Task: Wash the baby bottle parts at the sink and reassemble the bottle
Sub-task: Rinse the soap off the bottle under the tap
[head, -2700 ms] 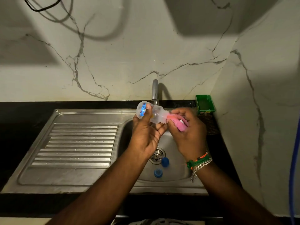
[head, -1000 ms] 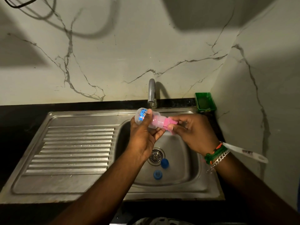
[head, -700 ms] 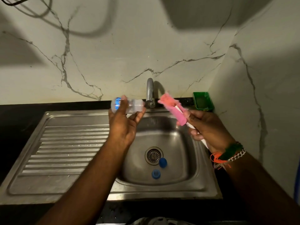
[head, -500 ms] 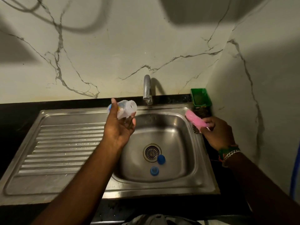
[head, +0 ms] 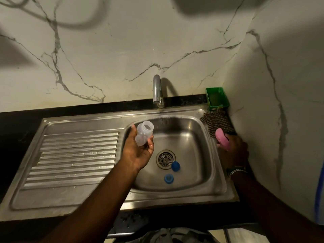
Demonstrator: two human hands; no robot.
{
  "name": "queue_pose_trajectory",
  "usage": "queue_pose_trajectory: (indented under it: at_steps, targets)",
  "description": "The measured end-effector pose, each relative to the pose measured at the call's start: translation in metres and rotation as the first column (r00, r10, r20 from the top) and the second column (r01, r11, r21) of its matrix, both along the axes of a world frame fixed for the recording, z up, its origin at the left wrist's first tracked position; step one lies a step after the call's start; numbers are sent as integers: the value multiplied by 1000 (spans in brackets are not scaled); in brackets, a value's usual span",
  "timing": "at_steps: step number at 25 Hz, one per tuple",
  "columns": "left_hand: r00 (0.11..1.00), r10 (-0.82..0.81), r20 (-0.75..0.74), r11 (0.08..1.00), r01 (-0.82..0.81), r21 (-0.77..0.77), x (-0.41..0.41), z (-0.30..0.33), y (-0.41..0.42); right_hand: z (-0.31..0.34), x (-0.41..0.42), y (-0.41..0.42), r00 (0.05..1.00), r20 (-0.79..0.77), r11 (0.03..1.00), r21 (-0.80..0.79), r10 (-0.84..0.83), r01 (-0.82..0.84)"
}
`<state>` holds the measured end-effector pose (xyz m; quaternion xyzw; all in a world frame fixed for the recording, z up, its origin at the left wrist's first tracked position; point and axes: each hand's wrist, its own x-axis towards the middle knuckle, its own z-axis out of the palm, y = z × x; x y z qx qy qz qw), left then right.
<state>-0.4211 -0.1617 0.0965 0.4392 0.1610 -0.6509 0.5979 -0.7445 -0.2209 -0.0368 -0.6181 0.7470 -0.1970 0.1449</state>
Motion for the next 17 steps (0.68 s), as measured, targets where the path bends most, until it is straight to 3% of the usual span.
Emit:
queue_pose_trajectory:
  at_steps: [2, 7, 11, 17]
  targets:
    - [1000, -27, -1, 1000, 27, 7, 0, -2, -2, 14, 22, -13, 993, 24, 990, -76, 117, -114]
    - [997, -69, -18, 997, 70, 25, 3, -9, -24, 55, 137, -69, 916, 61, 914, 62, 397, -400]
    - [999, -32, -37, 999, 33, 17, 18, -12, -48, 55, 216, -106, 885, 212, 870, 195, 414, -453]
    - [990, -83, -118, 997, 83, -3, 31, -31, -74, 39, 248, -143, 868, 234, 833, 257, 437, -489]
